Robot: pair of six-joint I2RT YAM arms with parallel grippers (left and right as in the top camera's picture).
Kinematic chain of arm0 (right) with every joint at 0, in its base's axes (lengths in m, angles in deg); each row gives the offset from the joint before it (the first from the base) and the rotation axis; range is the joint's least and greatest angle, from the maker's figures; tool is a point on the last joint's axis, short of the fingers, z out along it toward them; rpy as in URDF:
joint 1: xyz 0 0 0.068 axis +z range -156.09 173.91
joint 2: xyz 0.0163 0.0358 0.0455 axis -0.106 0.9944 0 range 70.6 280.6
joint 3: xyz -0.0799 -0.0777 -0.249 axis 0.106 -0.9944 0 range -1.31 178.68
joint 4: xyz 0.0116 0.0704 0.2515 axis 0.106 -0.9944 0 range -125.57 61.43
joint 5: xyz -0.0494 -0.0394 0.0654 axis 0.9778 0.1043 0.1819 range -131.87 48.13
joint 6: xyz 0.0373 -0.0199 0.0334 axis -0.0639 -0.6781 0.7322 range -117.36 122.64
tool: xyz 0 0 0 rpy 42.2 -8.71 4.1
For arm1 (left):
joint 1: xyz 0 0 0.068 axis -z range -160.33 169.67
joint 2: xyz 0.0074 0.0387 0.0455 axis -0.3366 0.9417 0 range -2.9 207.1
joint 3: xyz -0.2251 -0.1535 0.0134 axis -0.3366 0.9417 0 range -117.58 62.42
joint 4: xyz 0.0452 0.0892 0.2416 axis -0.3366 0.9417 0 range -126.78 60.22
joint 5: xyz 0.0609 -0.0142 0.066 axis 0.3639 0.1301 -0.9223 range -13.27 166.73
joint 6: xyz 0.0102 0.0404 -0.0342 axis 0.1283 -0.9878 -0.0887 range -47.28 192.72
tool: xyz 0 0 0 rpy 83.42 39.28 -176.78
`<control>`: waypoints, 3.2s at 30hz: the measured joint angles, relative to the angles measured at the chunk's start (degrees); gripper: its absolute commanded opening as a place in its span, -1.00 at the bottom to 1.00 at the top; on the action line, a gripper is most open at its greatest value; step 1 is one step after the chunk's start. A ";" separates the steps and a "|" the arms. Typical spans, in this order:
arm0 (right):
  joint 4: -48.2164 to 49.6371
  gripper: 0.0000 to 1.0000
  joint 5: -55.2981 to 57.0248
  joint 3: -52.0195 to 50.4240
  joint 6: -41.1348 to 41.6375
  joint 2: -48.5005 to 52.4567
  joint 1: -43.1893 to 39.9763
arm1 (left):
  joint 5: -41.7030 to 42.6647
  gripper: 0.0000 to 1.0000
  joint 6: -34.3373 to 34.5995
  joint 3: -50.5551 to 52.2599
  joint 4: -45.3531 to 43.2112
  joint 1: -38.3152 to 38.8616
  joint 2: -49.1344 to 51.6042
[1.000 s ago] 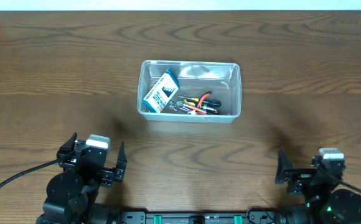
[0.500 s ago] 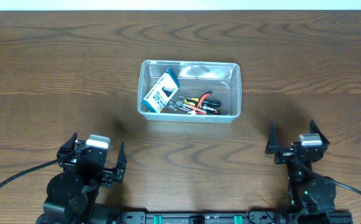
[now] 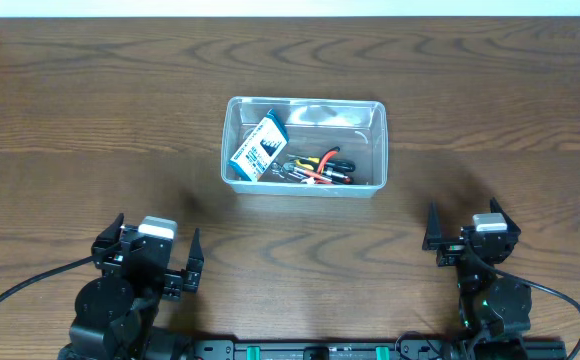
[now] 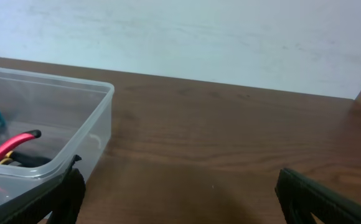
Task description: Pack container
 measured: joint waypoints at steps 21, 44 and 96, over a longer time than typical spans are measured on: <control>0.02 0.99 0.00 0.00 0.02 0.00 0.00 | 0.00 0.96 -0.02 0.00 0.02 0.00 0.00; 0.09 0.99 -0.04 -0.02 0.07 -0.02 0.00 | -1.18 0.96 18.47 20.96 -21.70 -8.15 -15.47; 0.17 0.99 -0.11 -0.04 0.17 -0.04 0.00 | 19.47 0.96 11.30 38.45 -42.62 -14.01 -15.39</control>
